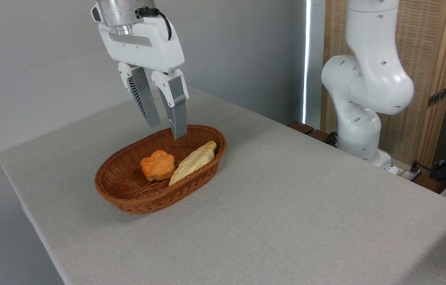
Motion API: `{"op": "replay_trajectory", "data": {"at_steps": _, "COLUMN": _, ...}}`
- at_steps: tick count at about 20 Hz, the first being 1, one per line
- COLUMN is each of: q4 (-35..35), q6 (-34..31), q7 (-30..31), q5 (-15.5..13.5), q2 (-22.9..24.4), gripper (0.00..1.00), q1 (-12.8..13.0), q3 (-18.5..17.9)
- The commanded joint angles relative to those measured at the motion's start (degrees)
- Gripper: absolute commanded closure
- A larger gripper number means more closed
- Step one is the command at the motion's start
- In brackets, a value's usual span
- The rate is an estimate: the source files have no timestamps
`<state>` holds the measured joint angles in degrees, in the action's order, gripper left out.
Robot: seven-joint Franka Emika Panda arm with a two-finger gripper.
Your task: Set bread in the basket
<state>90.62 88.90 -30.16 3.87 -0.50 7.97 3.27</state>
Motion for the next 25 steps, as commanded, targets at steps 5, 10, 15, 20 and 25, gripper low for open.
{"op": "replay_trajectory", "data": {"at_steps": 5, "q4": 3.32, "q6": 1.35, "q7": -0.24, "q5": 0.26, "q2": 3.91, "gripper": 0.00, "q1": -0.85, "q3": -1.51}}
{"op": "replay_trajectory", "data": {"at_steps": 10, "q4": 6.33, "q6": 3.03, "q7": -1.12, "q5": -0.09, "q2": 5.77, "gripper": 0.00, "q1": -0.94, "q3": -1.60}}
{"op": "replay_trajectory", "data": {"at_steps": 15, "q4": 6.86, "q6": 4.96, "q7": -3.06, "q5": -3.43, "q2": 5.77, "gripper": 0.00, "q1": -0.94, "q3": -3.71}}
{"op": "replay_trajectory", "data": {"at_steps": 20, "q4": 6.86, "q6": 4.88, "q7": -3.06, "q5": -3.25, "q2": 5.68, "gripper": 0.00, "q1": -1.03, "q3": -4.50}}
{"op": "replay_trajectory", "data": {"at_steps": 25, "q4": 6.77, "q6": 4.52, "q7": -3.06, "q5": -2.99, "q2": 5.77, "gripper": 0.00, "q1": -1.03, "q3": -4.50}}
